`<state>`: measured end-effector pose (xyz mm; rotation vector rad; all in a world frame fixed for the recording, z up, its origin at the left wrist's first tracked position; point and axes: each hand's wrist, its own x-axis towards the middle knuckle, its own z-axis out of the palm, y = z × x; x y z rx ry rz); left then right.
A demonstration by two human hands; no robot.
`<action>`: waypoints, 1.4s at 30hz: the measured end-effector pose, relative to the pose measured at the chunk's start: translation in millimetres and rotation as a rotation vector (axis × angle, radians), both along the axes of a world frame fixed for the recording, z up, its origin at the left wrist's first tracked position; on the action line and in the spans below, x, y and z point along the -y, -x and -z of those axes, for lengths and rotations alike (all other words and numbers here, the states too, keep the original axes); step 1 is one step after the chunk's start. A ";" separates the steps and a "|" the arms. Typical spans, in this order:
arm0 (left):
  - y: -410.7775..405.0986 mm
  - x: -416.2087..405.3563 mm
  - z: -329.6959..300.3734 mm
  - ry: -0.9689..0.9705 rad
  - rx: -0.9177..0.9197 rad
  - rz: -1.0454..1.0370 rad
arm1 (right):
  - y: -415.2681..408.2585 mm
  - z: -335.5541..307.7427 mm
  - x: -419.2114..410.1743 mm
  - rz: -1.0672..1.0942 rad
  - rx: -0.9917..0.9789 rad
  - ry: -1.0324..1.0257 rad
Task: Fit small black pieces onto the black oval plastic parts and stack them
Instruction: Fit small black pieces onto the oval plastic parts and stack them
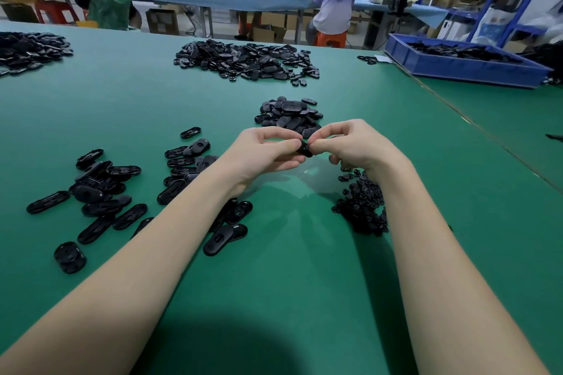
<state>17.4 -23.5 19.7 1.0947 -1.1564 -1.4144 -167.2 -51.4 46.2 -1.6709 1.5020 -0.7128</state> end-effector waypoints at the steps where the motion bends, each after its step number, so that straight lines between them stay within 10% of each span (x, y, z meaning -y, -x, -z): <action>1: 0.2 0.3 0.1 -0.007 -0.020 -0.004 | 0.1 0.1 0.4 0.003 0.008 0.002; 23: -4.1 1.9 0.2 -0.053 -0.150 0.007 | 2.4 1.4 3.5 0.083 0.186 -0.145; 42: -7.7 1.6 2.8 0.019 0.098 0.029 | -0.5 0.1 -2.3 0.071 0.014 -0.114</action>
